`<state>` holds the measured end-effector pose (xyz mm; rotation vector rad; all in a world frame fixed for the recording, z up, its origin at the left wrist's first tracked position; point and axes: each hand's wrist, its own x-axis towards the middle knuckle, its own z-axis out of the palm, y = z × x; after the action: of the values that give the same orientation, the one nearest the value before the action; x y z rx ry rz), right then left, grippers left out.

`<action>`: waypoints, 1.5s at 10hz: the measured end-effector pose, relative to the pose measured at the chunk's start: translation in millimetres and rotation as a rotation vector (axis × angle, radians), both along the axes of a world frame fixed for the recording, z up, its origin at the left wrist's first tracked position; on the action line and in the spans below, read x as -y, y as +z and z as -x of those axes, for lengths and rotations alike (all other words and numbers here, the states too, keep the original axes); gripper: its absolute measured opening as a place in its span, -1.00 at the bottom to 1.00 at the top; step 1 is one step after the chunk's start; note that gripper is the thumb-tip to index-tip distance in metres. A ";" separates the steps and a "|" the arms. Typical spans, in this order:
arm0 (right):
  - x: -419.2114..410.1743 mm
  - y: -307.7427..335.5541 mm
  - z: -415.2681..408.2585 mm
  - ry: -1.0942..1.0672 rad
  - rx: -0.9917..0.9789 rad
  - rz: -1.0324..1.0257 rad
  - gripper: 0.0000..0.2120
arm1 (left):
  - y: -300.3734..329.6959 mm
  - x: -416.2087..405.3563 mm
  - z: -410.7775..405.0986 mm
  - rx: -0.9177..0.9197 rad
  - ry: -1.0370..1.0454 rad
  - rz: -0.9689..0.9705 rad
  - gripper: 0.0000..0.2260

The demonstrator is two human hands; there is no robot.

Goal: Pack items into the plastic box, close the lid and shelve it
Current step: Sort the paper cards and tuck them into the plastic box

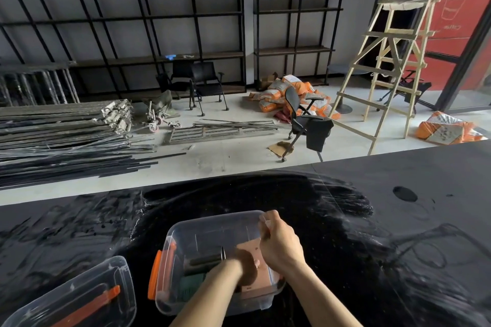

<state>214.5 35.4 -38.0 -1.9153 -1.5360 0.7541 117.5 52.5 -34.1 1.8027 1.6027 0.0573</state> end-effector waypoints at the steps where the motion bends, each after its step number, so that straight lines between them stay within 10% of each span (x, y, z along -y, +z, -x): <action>1: 0.5 1.7 -0.4 0.014 0.014 0.017 -0.82 | -21.0 4.2 1.7 0.028 0.056 -0.051 -0.64; 3: 0.3 3.2 -2.5 0.036 0.018 0.031 -0.78 | 1.3 7.1 13.0 -0.294 -0.032 -0.251 -0.73; 5: 0.1 2.0 -1.6 -0.030 -0.013 0.016 -0.66 | -8.1 1.4 16.1 0.151 0.096 0.257 -0.82; 7: 0.1 -1.3 -3.3 -0.040 -0.052 -0.014 -0.63 | -26.9 -5.3 19.5 -0.118 -0.475 -0.063 -0.79; 10: -3.9 -6.7 -3.2 -0.054 -0.076 -0.025 -0.66 | -17.7 -2.0 30.4 0.085 -0.487 -0.048 -0.71; 15: -4.5 -3.6 -0.8 -0.048 -0.052 -0.014 -0.67 | -14.7 -14.6 25.0 -0.301 -0.724 -0.054 -0.67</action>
<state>215.4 40.0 -41.6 -1.9013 -1.4553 0.7642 92.5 67.0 -48.8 2.4139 1.0434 -0.5266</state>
